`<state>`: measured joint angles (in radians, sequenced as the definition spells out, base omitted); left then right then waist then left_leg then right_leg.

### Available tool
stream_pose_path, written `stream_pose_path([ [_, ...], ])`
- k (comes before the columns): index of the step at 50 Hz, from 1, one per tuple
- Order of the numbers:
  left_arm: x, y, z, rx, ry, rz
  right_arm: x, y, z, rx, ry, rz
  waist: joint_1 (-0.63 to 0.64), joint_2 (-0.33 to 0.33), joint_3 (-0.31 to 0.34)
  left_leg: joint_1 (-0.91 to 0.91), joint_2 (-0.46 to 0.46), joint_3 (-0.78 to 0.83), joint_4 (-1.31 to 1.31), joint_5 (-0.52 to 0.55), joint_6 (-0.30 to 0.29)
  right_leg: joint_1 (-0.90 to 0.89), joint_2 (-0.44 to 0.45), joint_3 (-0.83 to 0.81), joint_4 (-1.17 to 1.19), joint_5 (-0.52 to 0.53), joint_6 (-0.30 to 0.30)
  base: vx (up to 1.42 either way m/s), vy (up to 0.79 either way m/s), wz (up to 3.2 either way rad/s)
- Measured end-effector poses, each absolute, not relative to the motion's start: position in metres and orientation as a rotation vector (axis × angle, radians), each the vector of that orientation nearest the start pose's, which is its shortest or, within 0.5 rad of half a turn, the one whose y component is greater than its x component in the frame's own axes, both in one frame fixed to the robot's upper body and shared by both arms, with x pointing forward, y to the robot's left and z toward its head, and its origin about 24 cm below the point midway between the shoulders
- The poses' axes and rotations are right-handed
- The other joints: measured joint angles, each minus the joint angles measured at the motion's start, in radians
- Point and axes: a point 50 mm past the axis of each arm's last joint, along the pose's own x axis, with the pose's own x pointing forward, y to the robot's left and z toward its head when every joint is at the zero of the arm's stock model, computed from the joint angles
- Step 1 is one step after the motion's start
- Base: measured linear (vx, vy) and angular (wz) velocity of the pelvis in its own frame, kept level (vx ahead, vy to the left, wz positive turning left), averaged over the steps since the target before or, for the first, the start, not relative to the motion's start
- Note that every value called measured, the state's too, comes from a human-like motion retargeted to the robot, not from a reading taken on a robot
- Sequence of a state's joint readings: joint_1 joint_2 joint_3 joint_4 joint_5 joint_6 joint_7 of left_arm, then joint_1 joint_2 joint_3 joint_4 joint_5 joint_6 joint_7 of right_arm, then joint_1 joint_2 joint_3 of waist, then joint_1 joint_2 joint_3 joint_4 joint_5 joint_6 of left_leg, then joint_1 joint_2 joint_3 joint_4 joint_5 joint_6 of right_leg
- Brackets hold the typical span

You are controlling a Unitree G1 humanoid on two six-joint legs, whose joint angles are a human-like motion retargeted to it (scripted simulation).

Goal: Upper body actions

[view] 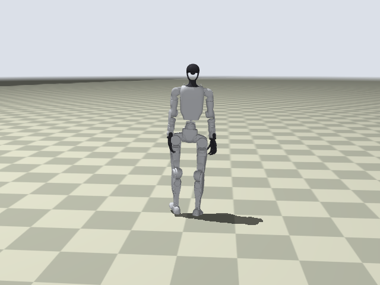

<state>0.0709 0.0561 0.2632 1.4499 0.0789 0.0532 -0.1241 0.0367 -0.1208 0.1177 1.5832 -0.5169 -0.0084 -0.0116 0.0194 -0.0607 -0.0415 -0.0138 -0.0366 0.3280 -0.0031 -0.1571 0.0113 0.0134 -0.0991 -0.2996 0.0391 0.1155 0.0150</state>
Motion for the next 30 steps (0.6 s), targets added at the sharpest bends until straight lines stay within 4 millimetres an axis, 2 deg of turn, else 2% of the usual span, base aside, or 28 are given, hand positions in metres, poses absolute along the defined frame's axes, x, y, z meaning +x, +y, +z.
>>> stream_pose_path([
  [5,-0.003,0.181,-0.181,-0.119,1.572,0.099,-0.02,-0.206,-0.176,-0.637,1.647,0.427,-0.038,0.024,0.003,0.014,0.022,-0.009,-0.003,0.013,-0.013,0.014,0.023,0.006,0.006,-0.013,-0.008,-0.05,-0.15,0.11],
  [11,-0.045,0.191,-0.177,-0.084,1.708,0.129,-0.022,-0.21,-0.176,-0.636,1.644,0.4,-0.085,0.059,-0.038,0.015,0.053,0.011,0.021,0.016,-0.054,0.004,0.06,0.045,0.01,-0.039,-0.027,-0.05,-0.13,-0.12],
  [14,-0.067,0.193,-0.174,-0.076,1.781,0.171,-0.018,-0.216,-0.175,-0.596,1.646,0.332,-0.102,0.069,-0.044,-0.025,0.072,0.03,0.127,0.02,-0.076,-0.006,0.059,0.095,0.023,-0.053,-0.028,-0.11,-0.08,-0.31],
  [15,-0.071,0.193,-0.173,-0.073,1.794,0.179,-0.016,-0.219,-0.175,-0.581,1.647,0.306,-0.108,0.066,-0.043,-0.055,0.07,0.02,0.188,0.03,-0.062,-0.008,0.046,0.102,0.027,-0.057,-0.026,-0.18,-0.11,0.24],
  [17,-0.066,0.195,-0.174,-0.05,1.78,0.18,-0.011,-0.225,-0.174,-0.562,1.635,0.246,-0.131,0.05,-0.013,-0.172,0.033,-0.075,0.387,0.05,0.005,0.007,0.003,0.091,0.032,-0.06,-0.019,-0.22,-0.1,0.48],
  [18,-0.062,0.195,-0.174,-0.034,1.765,0.179,-0.009,-0.229,-0.173,-0.564,1.625,0.221,-0.128,0.044,0.01,-0.213,0.026,-0.076,0.456,0.046,0.004,0.016,-0.011,0.086,0.036,-0.059,-0.019,-0.25,-0.08,0.15],
  [20,-0.051,0.198,-0.176,0.006,1.718,0.173,-0.003,-0.238,-0.171,-0.593,1.605,0.176,-0.103,0.04,0.067,-0.274,0.079,0.062,0.51,0.025,0.017,0.035,-0.027,0.074,0.05,-0.059,-0.023,-0.29,-0.03,-0.22],
  [23,-0.036,0.201,-0.178,0.057,1.64,0.156,0.008,-0.249,-0.168,-0.68,1.595,0.159,-0.041,0.06,0.149,-0.425,0.105,0.088,0.419,-0.047,0.061,0.057,-0.021,0.067,0.07,-0.063,-0.033,-0.3,-0.02,-0.54],
  [25,-0.027,0.203,-0.178,0.081,1.599,0.16,0.017,-0.251,-0.167,-0.73,1.583,0.199,0.031,0.045,0.205,-0.578,0.115,0.058,0.306,-0.094,0.128,0.053,-0.038,0.093,0.096,-0.066,-0.046,-0.3,-0.1,-0.88],
  [28,-0.023,0.201,-0.179,0.051,1.573,0.167,0.029,-0.247,-0.168,-0.754,1.545,0.27,0.125,0.016,0.239,-0.801,0.165,-0.012,0.219,-0.082,0.21,0.011,-0.061,0.12,0.135,-0.073,-0.062,-0.2,-0.14,-0.68],
  [30,-0.026,0.194,-0.179,-0.013,1.576,0.184,0.04,-0.242,-0.169,-0.767,1.498,0.307,0.184,-0.006,0.273,-0.95,0.234,-0.033,0.225,-0.072,0.249,-0.013,-0.069,0.158,0.168,-0.079,-0.073,-0.1,-0.16,-0.78],
])
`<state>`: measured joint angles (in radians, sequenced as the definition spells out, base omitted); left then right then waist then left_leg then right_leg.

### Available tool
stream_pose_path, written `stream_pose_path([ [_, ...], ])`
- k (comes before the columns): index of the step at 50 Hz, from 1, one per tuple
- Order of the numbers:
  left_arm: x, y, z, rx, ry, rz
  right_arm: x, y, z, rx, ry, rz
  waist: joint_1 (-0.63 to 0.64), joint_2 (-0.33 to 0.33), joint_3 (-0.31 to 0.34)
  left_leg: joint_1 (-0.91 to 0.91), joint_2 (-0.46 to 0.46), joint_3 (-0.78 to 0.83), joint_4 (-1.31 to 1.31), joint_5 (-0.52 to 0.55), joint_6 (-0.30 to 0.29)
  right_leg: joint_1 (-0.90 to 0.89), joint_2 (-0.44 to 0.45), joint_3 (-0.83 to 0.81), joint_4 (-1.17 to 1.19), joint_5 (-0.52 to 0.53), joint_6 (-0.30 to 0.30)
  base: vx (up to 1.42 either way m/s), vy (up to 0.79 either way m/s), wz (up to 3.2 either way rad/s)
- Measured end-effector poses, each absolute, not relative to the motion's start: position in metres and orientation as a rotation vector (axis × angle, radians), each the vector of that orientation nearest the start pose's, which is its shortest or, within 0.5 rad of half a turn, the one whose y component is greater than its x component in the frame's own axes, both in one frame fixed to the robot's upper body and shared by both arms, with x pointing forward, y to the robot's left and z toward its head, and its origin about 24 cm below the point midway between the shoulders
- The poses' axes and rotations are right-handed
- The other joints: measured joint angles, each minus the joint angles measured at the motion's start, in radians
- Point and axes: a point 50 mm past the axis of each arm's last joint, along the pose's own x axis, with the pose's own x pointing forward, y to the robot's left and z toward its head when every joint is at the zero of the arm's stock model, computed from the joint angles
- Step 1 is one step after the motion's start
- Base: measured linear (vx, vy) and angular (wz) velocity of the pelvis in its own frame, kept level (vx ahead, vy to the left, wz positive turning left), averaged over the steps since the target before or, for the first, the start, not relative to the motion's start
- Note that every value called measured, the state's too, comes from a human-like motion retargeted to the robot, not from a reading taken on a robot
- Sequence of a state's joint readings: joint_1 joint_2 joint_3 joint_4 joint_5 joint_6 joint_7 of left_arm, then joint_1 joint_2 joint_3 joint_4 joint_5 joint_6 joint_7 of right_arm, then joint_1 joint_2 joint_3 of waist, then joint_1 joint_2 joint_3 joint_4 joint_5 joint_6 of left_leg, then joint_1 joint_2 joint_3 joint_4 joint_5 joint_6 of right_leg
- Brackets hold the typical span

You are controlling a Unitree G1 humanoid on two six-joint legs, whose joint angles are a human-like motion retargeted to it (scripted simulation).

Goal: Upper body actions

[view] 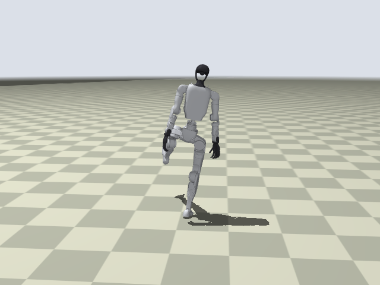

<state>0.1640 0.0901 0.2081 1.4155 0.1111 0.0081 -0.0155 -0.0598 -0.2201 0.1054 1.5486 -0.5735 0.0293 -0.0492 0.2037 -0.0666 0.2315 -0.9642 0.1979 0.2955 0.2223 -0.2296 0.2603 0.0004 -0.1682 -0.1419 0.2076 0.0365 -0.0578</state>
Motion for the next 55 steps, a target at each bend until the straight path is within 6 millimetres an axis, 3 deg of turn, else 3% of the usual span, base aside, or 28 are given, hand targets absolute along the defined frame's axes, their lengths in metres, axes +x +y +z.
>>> stream_pose_path([
  [3,-0.037,0.18,-0.18,-0.159,1.625,0.235,0.06,-0.225,-0.171,-0.775,1.404,0.347,0.11,-0.029,0.12,-0.147,0.173,-0.025,0.089,-0.007,0.002,0.022,-0.002,0.087,0.05,-0.004,-0.027,-0.01,-0.25,-1.57],
  [5,-0.047,0.172,-0.179,-0.226,1.661,0.252,0.068,-0.216,-0.172,-0.758,1.361,0.36,0.164,-0.049,0.174,-0.181,0.228,-0.061,0.075,0.013,0.002,0.021,-0.014,0.129,0.087,-0.011,-0.044,0.07,-0.14,-1.33],
  [8,-0.055,0.166,-0.178,-0.261,1.692,0.26,0.076,-0.206,-0.172,-0.722,1.325,0.378,0.189,-0.084,0.204,-0.185,0.228,-0.094,0.009,0.058,0.002,-0.004,-0.042,0.159,0.122,-0.02,-0.05,0.02,-0.05,-0.45],
  [12,-0.056,0.163,-0.179,-0.248,1.701,0.218,0.075,-0.205,-0.173,-0.724,1.332,0.404,0.194,-0.084,0.204,-0.105,0.2,-0.061,0.011,0.056,0.002,-0.012,-0.06,0.164,0.107,-0.009,-0.039,-0.06,0.05,0.05],
  [16,-0.056,0.159,-0.179,-0.256,1.684,0.229,0.061,-0.212,-0.174,-0.753,1.373,0.394,0.129,-0.077,0.135,0.039,0.103,-0.029,0.041,0.051,-0.006,-0.02,-0.081,0.142,0.06,0.005,-0.006,-0.06,0.17,0.54],
  [19,-0.06,0.163,-0.178,-0.261,1.684,0.268,0.042,-0.219,-0.174,-0.746,1.436,0.375,0.048,-0.044,0.067,0.206,0.043,-0.03,0.076,0.083,-0.061,0.0,-0.047,0.103,0.021,0.009,0.001,0.07,0.14,0.62],
  [24,-0.066,0.181,-0.176,-0.146,1.711,0.321,0.003,-0.235,-0.172,-0.698,1.59,0.285,-0.096,0.035,-0.035,0.502,-0.028,-0.069,0.169,0.285,-0.231,0.037,0.037,0.027,-0.028,0.005,0.006,0.13,0.14,0.76],
  [28,-0.055,0.201,-0.175,0.039,1.686,0.341,-0.031,-0.251,-0.165,-0.666,1.723,0.149,-0.226,0.076,-0.126,0.752,-0.1,-0.057,0.173,0.422,-0.371,0.039,0.068,-0.055,-0.061,-0.003,0.024,0.16,0.15,1.27],
  [30,-0.046,0.208,-0.175,0.09,1.655,0.333,-0.046,-0.254,-0.161,-0.655,1.787,0.098,-0.273,0.094,-0.174,0.861,-0.138,-0.037,0.089,0.289,-0.453,0.034,0.08,-0.086,-0.078,-0.006,0.035,0.2,0.18,1.23],
  [32,-0.03,0.212,-0.176,0.122,1.604,0.308,-0.061,-0.255,-0.158,-0.632,1.841,0.045,-0.332,0.115,-0.226,0.958,-0.105,0.232,-0.032,0.14,-0.451,0.035,0.091,-0.145,-0.101,-0.011,0.047,0.24,0.19,1.55],
  [33,-0.02,0.212,-0.177,0.129,1.577,0.291,-0.068,-0.255,-0.157,-0.617,1.866,0.023,-0.349,0.121,-0.246,0.974,-0.115,0.295,-0.11,0.116,-0.408,0.045,0.092,-0.166,-0.12,-0.01,0.053,0.22,0.17,1.58],
  [36,0.02,0.211,-0.177,0.142,1.466,0.237,-0.085,-0.248,-0.155,-0.535,1.918,-0.022,-0.394,0.127,-0.325,0.918,-0.174,0.116,-0.228,0.153,-0.374,0.044,0.075,-0.256,-0.177,-0.002,0.079,0.15,0.15,1.71],
  [39,0.059,0.212,-0.173,0.161,1.34,0.198,-0.088,-0.233,-0.159,-0.455,1.917,-0.033,-0.358,0.104,-0.366,0.862,-0.201,0.095,-0.232,0.151,-0.349,0.02,0.056,-0.294,-0.197,0.01,0.089,0.04,0.04,0.79],
  [40,0.073,0.212,-0.171,0.177,1.29,0.173,-0.086,-0.227,-0.16,-0.42,1.909,-0.037,-0.336,0.089,-0.365,0.847,-0.222,0.043,-0.225,0.146,-0.332,0.021,0.046,-0.315,-0.199,0.013,0.091,0.14,0.03,0.32],
  [43,0.091,0.214,-0.166,0.209,1.218,0.144,-0.068,-0.219,-0.166,-0.404,1.86,0.012,-0.243,0.041,-0.319,0.87,-0.238,0.059,-0.215,0.136,-0.321,0.036,0.027,-0.303,-0.191,0.024,0.087,0.15,0.02,-0.38],
  [47,0.081,0.222,-0.166,0.2,1.22,0.175,-0.005,-0.213,-0.175,-0.562,1.664,0.185,-0.189,0.003,-0.271,0.907,-0.254,0.069,-0.218,0.118,-0.311,0.054,0.01,-0.288,-0.19,0.036,0.088,0.08,0.06,-0.49],
  [50,0.041,0.224,-0.173,0.162,1.357,0.201,0.048,-0.202,-0.176,-0.688,1.447,0.366,-0.199,-0.002,-0.286,0.908,-0.265,0.078,-0.225,0.107,-0.297,0.045,0.006,-0.262,-0.196,0.047,0.096,0.15,0.1,-0.36],
  [55,-0.038,0.216,-0.175,0.068,1.653,0.277,0.118,-0.176,-0.166,-0.716,1.142,0.508,-0.183,-0.02,-0.281,0.92,-0.28,0.11,-0.225,0.081,-0.287,0.015,-0.016,-0.201,-0.177,0.063,0.11,0.13,0.14,-0.58],
])
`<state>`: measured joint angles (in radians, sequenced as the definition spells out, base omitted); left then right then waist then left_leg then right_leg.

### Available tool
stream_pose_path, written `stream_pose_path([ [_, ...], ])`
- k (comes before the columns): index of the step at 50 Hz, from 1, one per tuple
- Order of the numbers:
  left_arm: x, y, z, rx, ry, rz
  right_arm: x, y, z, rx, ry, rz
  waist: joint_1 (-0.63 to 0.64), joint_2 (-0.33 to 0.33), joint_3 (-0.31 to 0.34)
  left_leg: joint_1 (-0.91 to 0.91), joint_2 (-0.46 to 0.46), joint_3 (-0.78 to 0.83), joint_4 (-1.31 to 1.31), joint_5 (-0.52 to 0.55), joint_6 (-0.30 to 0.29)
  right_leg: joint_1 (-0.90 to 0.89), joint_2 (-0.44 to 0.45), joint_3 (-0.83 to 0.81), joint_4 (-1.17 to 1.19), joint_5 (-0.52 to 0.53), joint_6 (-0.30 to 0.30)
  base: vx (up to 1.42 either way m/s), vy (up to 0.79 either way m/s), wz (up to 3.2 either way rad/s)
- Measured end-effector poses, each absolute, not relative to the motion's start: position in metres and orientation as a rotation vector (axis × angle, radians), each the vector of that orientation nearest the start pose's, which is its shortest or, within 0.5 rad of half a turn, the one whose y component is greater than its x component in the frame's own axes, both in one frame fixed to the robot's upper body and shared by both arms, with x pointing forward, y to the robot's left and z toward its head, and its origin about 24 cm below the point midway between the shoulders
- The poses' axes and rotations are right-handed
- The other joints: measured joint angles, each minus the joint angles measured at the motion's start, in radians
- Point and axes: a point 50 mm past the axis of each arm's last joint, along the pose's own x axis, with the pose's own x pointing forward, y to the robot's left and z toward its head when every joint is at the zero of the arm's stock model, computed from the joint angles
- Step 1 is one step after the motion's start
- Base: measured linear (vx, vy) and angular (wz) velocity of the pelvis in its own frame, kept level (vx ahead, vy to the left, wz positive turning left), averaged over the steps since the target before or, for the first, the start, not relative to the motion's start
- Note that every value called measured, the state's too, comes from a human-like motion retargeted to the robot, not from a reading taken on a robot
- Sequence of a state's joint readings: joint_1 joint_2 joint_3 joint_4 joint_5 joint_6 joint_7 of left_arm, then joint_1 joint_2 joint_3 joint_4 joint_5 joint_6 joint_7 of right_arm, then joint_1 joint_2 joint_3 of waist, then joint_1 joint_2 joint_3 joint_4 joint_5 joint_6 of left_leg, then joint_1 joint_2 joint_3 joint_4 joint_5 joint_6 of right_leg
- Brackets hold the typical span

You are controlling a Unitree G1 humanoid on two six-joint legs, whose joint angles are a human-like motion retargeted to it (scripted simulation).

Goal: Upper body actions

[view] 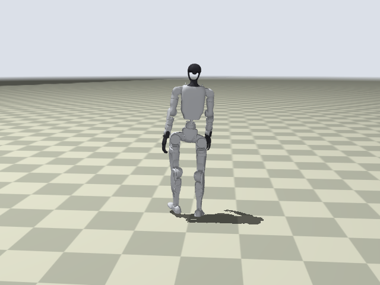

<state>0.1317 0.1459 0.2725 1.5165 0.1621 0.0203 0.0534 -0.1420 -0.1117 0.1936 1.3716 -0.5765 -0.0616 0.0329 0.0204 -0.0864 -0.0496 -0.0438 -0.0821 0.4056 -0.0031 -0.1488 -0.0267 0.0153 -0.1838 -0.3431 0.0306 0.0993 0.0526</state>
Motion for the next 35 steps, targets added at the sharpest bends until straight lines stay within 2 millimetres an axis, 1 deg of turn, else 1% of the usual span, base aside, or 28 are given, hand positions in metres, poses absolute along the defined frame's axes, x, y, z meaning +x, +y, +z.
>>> stream_pose_path([
  [2,-0.063,0.208,-0.172,0.004,1.739,0.303,0.133,-0.17,-0.161,-0.689,1.078,0.512,0.03,-0.009,0.015,0.015,-0.01,0.013,0.0,-0.013,0.007,-0.002,-0.008,0.025,0.011,0.004,0.006,0.14,0.14,-0.76],
  [3,-0.073,0.204,-0.171,-0.028,1.771,0.31,0.137,-0.167,-0.16,-0.674,1.059,0.509,0.043,-0.012,0.022,0.023,-0.016,0.015,0.001,-0.02,0.011,0.001,-0.011,0.035,0.015,0.005,0.009,0.17,0.16,-0.56],
  [5,-0.09,0.197,-0.168,-0.076,1.817,0.319,0.139,-0.166,-0.158,-0.648,1.041,0.498,0.057,-0.017,0.031,0.034,-0.027,0.008,0.005,-0.033,0.017,0.012,-0.018,0.038,0.022,0.006,0.016,0.21,0.24,-0.22],
  [8,-0.102,0.191,-0.166,-0.098,1.843,0.31,0.129,-0.172,-0.161,-0.613,1.068,0.459,0.064,-0.022,0.03,0.041,-0.044,-0.015,0.015,-0.054,0.027,0.024,-0.034,0.017,0.059,-0.011,0.038,0.23,0.24,0.3],
  [10,-0.103,0.19,-0.166,-0.089,1.847,0.286,0.111,-0.181,-0.166,-0.598,1.129,0.417,0.052,-0.016,0.016,0.029,-0.045,-0.06,0.035,-0.068,0.035,0.02,-0.046,-0.014,0.126,-0.024,0.048,0.25,0.2,0.95],
  [11,-0.101,0.192,-0.166,-0.08,1.84,0.275,0.1,-0.185,-0.169,-0.598,1.167,0.392,0.047,-0.01,0.012,0.018,-0.039,-0.09,0.048,-0.072,0.038,0.007,-0.053,-0.042,0.186,-0.006,0.038,0.22,0.22,0.91],
  [12,-0.097,0.193,-0.167,-0.071,1.831,0.264,0.09,-0.189,-0.171,-0.599,1.208,0.365,0.053,-0.003,0.009,0.008,-0.028,-0.107,0.061,-0.077,0.04,-0.023,-0.063,-0.047,0.271,0.018,0.025,0.16,0.19,0.31],
  [13,-0.092,0.196,-0.168,-0.059,1.816,0.254,0.079,-0.194,-0.173,-0.602,1.254,0.337,0.081,0.006,0.01,0.0,-0.007,-0.097,0.073,-0.083,0.039,-0.088,-0.078,-0.005,0.403,0.052,0.005,0.12,0.16,0.06],
  [15,-0.083,0.2,-0.169,-0.038,1.794,0.245,0.064,-0.2,-0.175,-0.604,1.324,0.296,0.077,0.024,0.019,-0.004,0.021,-0.103,0.091,-0.088,0.041,-0.195,-0.08,0.071,0.617,0.081,-0.055,0.08,0.17,0.49],
  [17,-0.073,0.21,-0.169,0.001,1.771,0.236,0.039,-0.206,-0.176,-0.612,1.423,0.245,0.017,0.033,0.034,0.003,0.037,-0.129,0.109,-0.093,0.046,-0.29,-0.096,0.046,0.745,0.048,-0.061,0.08,0.04,1.23],
  [20,-0.058,0.223,-0.169,0.078,1.753,0.187,0.009,-0.214,-0.175,-0.622,1.551,0.163,-0.053,0.045,0.073,0.026,0.056,-0.16,0.119,-0.089,0.05,-0.426,-0.11,0.009,0.678,0.0,-0.067,0.03,0.04,0.81],
  [22,-0.047,0.228,-0.17,0.129,1.721,0.16,-0.003,-0.22,-0.174,-0.617,1.594,0.12,-0.097,0.061,0.127,0.05,0.08,-0.179,0.126,-0.082,0.051,-0.498,-0.105,-0.005,0.555,-0.028,-0.1,-0.1,0.05,0.58],
  [23,-0.037,0.231,-0.171,0.158,1.687,0.144,-0.007,-0.223,-0.173,-0.614,1.61,0.098,-0.138,0.072,0.17,0.066,0.099,-0.192,0.132,-0.078,0.053,-0.554,-0.098,0.002,0.46,-0.05,-0.125,-0.2,0.05,0.79],
  [25,-0.02,0.236,-0.172,0.184,1.632,0.122,-0.009,-0.227,-0.172,-0.616,1.619,0.076,-0.215,0.095,0.231,0.085,0.133,-0.213,0.141,-0.074,0.055,-0.64,-0.085,0.034,0.322,-0.083,-0.172,-0.23,0.07,0.83],
  [27,0.0,0.243,-0.171,0.202,1.577,0.107,-0.01,-0.231,-0.171,-0.62,1.618,0.072,-0.319,0.14,0.281,0.063,0.197,-0.236,0.157,-0.068,0.052,-0.8,-0.081,0.075,0.224,-0.123,-0.234,-0.23,0.12,0.65],
  [30,0.015,0.251,-0.169,0.24,1.545,0.108,-0.02,-0.235,-0.169,-0.611,1.643,0.071,-0.4,0.176,0.335,0.04,0.256,-0.257,0.191,-0.067,0.048,-0.954,-0.092,0.111,0.199,-0.119,-0.293,-0.11,0.06,0.37],
  [31,0.025,0.253,-0.168,0.267,1.527,0.107,-0.028,-0.236,-0.168,-0.592,1.672,0.056,-0.415,0.178,0.363,0.038,0.264,-0.267,0.21,-0.069,0.052,-1.005,-0.107,0.158,0.213,-0.11,-0.306,-0.05,0.06,0.62],
  [33,0.041,0.253,-0.167,0.297,1.488,0.101,-0.043,-0.237,-0.166,-0.557,1.726,0.025,-0.434,0.185,0.404,0.039,0.269,-0.291,0.237,-0.074,0.065,-1.066,-0.142,0.22,0.231,-0.099,-0.314,-0.02,0.08,0.77],
  [35,0.057,0.248,-0.166,0.291,1.44,0.088,-0.058,-0.237,-0.164,-0.522,1.775,-0.008,-0.424,0.199,0.42,0.036,0.265,-0.311,0.256,-0.084,0.078,-1.089,-0.165,0.245,0.232,-0.096,-0.314,0.03,0.06,0.39],
])
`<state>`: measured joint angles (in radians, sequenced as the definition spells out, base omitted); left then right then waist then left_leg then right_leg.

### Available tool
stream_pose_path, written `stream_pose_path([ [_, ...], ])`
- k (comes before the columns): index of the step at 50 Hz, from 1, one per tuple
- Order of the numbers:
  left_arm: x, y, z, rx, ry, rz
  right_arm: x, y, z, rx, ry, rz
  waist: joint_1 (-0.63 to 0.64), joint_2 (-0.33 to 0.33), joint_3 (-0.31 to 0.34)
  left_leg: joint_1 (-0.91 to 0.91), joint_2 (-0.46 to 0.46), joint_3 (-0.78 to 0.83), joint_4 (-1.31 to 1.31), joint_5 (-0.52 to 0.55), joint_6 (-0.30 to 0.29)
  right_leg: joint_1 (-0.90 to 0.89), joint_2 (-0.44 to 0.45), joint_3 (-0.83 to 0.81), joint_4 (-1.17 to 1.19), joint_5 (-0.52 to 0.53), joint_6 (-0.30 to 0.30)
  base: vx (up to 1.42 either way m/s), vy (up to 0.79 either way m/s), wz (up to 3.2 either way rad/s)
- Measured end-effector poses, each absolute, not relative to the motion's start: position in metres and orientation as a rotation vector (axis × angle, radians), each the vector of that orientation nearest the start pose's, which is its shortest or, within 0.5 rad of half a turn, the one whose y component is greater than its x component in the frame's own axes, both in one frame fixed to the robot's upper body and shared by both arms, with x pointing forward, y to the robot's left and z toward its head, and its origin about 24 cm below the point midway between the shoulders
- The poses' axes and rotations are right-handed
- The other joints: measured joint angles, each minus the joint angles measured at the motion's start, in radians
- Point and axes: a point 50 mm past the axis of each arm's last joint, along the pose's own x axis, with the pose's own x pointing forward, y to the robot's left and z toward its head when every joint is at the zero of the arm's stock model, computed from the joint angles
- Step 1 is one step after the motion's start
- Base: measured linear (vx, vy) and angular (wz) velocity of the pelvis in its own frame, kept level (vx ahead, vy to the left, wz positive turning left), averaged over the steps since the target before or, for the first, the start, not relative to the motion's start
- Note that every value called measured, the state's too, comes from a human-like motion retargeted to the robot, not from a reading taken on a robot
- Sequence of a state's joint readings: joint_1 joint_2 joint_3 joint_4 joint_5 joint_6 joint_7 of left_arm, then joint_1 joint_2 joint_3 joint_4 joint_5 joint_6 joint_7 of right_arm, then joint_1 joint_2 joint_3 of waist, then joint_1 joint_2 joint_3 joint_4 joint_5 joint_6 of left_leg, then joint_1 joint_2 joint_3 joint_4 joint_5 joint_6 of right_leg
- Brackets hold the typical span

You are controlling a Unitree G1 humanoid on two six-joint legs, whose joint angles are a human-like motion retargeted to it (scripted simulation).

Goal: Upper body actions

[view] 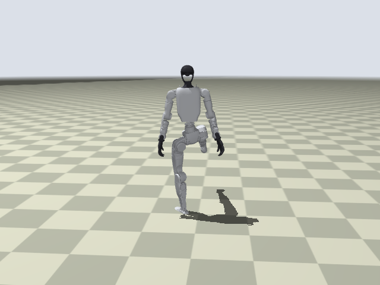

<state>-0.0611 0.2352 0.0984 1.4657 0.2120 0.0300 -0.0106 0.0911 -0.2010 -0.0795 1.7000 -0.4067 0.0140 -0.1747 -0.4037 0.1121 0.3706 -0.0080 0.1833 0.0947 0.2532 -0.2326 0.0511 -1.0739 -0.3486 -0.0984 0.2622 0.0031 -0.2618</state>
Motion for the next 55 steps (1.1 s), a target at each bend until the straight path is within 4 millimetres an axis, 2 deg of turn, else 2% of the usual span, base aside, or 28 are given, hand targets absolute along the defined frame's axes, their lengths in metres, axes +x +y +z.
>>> stream_pose_path([
  [3,0.073,0.235,-0.167,0.248,1.378,0.056,-0.073,-0.234,-0.162,-0.48,1.824,-0.033,0.038,0.014,-0.014,-0.005,-0.005,0.001,0.007,-0.007,0.003,0.017,0.008,0.008,-0.012,0.009,0.0,0.06,0.0,-0.12],
  [5,0.082,0.225,-0.168,0.203,1.333,0.039,-0.074,-0.228,-0.163,-0.442,1.823,-0.033,0.065,0.006,-0.028,-0.001,-0.013,0.014,-0.002,-0.006,-0.002,0.089,0.027,-0.04,-0.028,0.012,0.0,-0.01,-0.02,-0.45],
  [7,0.083,0.218,-0.169,0.172,1.31,0.032,-0.066,-0.221,-0.167,-0.375,1.789,-0.044,0.089,-0.01,-0.048,0.003,-0.03,0.038,-0.015,-0.006,-0.006,0.185,0.052,-0.087,-0.046,0.018,0.01,-0.03,0.03,-0.61],
  [10,0.074,0.212,-0.171,0.144,1.317,0.034,-0.047,-0.213,-0.172,-0.242,1.72,-0.076,0.11,-0.05,-0.094,0.011,-0.082,0.075,-0.048,-0.002,-0.001,0.356,0.063,-0.152,-0.047,0.042,0.071,0.03,0.04,-0.47],
  [15,0.021,0.208,-0.178,0.113,1.481,0.052,-0.017,-0.208,-0.176,-0.188,1.626,-0.056,0.172,-0.116,-0.212,0.007,-0.171,0.146,-0.112,0.008,0.002,0.655,0.081,-0.238,0.046,0.146,0.204,0.09,-0.03,-0.68],
  [20,-0.046,0.204,-0.174,0.043,1.749,0.108,0.012,-0.214,-0.176,-0.347,1.529,0.044,0.295,-0.159,-0.322,-0.03,-0.23,0.207,-0.155,0.007,-0.004,0.907,0.114,-0.264,0.148,0.33,0.308,0.05,-0.07,-1.03],
  [21,-0.055,0.203,-0.173,0.022,1.786,0.119,0.017,-0.214,-0.176,-0.368,1.511,0.061,0.32,-0.169,-0.334,-0.036,-0.241,0.223,-0.16,0.007,-0.005,0.943,0.121,-0.25,0.141,0.365,0.356,0.0,-0.19,-1.08],
  [22,-0.065,0.201,-0.171,0.0,1.821,0.13,0.022,-0.215,-0.176,-0.388,1.491,0.076,0.345,-0.175,-0.348,-0.046,-0.248,0.238,-0.167,0.009,-0.006,0.983,0.134,-0.246,0.123,0.349,0.388,-0.04,-0.19,-1.14],
  [23,-0.075,0.198,-0.17,-0.026,1.853,0.141,0.03,-0.215,-0.176,-0.404,1.464,0.087,0.37,-0.173,-0.365,-0.065,-0.249,0.251,-0.174,0.014,-0.008,1.034,0.159,-0.266,0.084,0.232,0.39,-0.04,-0.15,-1.0],
  [25,-0.093,0.195,-0.165,-0.085,1.918,0.159,0.039,-0.214,-0.175,-0.42,1.435,0.118,0.394,-0.201,-0.376,-0.063,-0.277,0.272,-0.175,0.009,-0.011,1.104,0.181,-0.263,-0.021,0.117,0.385,-0.02,-0.15,-0.64],
  [27,-0.102,0.193,-0.163,-0.122,1.941,0.184,0.05,-0.211,-0.175,-0.409,1.398,0.144,0.415,-0.223,-0.365,-0.043,-0.297,0.304,-0.186,0.011,-0.019,1.12,0.182,-0.229,-0.141,0.097,0.329,-0.08,-0.17,-0.74],
  [30,-0.099,0.191,-0.165,-0.135,1.919,0.203,0.065,-0.207,-0.174,-0.401,1.354,0.162,0.45,-0.221,-0.353,-0.039,-0.281,0.337,-0.193,0.017,-0.031,1.12,0.165,-0.249,-0.198,0.119,0.329,-0.17,-0.19,-0.64],
  [33,-0.085,0.188,-0.17,-0.158,1.856,0.196,0.076,-0.205,-0.172,-0.44,1.312,0.197,0.446,-0.212,-0.355,-0.046,-0.261,0.363,-0.209,0.033,-0.038,1.095,0.184,-0.218,-0.214,0.121,0.314,-0.17,-0.17,-0.28],
  [37,-0.057,0.192,-0.175,-0.129,1.775,0.153,0.074,-0.205,-0.172,-0.489,1.31,0.235,0.402,-0.2,-0.342,-0.05,-0.244,0.358,-0.229,0.066,-0.039,1.088,0.209,-0.211,-0.21,0.104,0.294,-0.16,-0.22,0.33],
  [41,-0.029,0.196,-0.178,-0.071,1.702,0.111,0.053,-0.209,-0.175,-0.519,1.376,0.245,0.372,-0.192,-0.339,-0.054,-0.231,0.349,-0.235,0.091,-0.046,1.105,0.224,-0.243,-0.226,0.094,0.283,-0.13,-0.19,0.51],
  [44,-0.004,0.196,-0.18,-0.036,1.614,0.06,0.026,-0.215,-0.176,-0.536,1.488,0.243,0.373,-0.19,-0.341,-0.06,-0.224,0.34,-0.235,0.106,-0.055,1.108,0.231,-0.247,-0.238,0.09,0.273,-0.08,-0.11,0.21],
  [47,0.013,0.194,-0.18,-0.015,1.548,0.034,0.001,-0.221,-0.174,-0.533,1.607,0.24,0.388,-0.186,-0.336,-0.062,-0.217,0.347,-0.234,0.116,-0.063,1.103,0.237,-0.241,-0.241,0.088,0.262,-0.12,-0.12,-0.11],
  [50,0.022,0.191,-0.18,-0.006,1.511,0.022,-0.015,-0.224,-0.172,-0.505,1.699,0.229,0.393,-0.177,-0.326,-0.068,-0.209,0.354,-0.227,0.124,-0.07,1.101,0.245,-0.234,-0.244,0.085,0.255,-0.12,-0.1,-0.08],
  [55,0.025,0.189,-0.18,0.023,1.506,-0.003,-0.03,-0.226,-0.17,-0.408,1.756,0.155,0.389,-0.161,-0.326,-0.112,-0.198,0.305,-0.187,0.145,-0.106,1.089,0.249,-0.235,-0.257,0.082,0.249,-0.11,-0.07,0.19],
])
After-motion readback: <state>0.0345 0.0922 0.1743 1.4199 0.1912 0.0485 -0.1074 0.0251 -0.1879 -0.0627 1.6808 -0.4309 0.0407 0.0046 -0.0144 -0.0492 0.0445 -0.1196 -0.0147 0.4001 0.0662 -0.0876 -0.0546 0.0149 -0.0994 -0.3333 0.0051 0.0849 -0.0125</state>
